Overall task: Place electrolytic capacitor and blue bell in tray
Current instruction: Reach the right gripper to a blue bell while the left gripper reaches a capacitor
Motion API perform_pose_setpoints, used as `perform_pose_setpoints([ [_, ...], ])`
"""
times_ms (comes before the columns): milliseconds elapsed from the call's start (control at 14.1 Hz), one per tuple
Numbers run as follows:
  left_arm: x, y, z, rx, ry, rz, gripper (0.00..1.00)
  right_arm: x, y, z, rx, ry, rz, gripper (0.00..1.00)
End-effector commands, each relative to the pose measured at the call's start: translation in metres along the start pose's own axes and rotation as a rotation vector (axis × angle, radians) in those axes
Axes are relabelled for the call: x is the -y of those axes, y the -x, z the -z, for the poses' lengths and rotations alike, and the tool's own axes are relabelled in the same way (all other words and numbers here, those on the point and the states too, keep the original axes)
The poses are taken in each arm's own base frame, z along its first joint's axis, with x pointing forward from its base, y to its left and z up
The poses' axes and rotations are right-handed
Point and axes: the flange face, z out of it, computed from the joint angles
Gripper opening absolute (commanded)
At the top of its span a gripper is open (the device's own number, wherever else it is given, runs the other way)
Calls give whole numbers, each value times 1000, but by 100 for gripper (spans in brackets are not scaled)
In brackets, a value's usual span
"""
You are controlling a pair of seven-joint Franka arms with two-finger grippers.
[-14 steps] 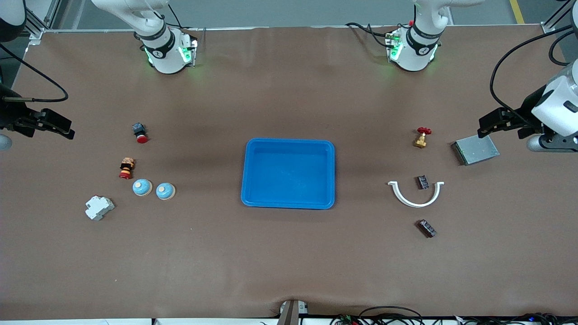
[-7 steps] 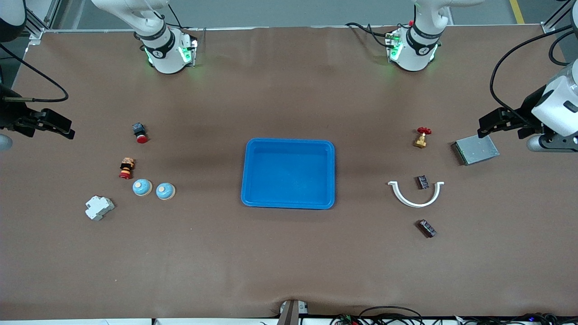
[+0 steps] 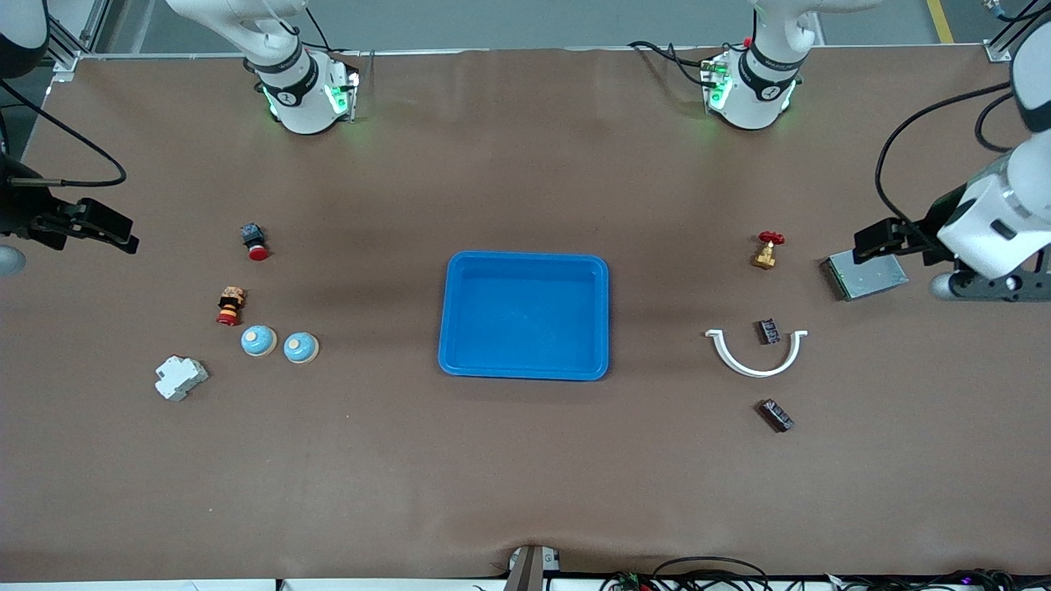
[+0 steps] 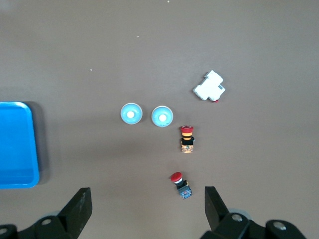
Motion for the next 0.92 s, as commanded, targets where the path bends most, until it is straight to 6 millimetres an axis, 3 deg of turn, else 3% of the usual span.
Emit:
perform_pose_setpoints([
  [0,5,-15,-21,35,-23,6,100,-5,-1,-12,22,-31,-12,100],
  [71,4,-24,-36,45,-22,11,100,-5,-2,-24,31,-34,-14,100],
  [284,3,-41,-60,35,-18,57,100,-4,-7,-78,33,-53,-22,100],
  [496,-3,-57,-96,73,-11,95,100,3,-15,-135,23,-84,-38,100],
  [638,1,-65,-121,88,3,164,100,6,-18,-173,25,-109,-56,100],
  [851,-11,-67,-157,61,1,209,100,9,-26,-223,33,-100,-58,100],
])
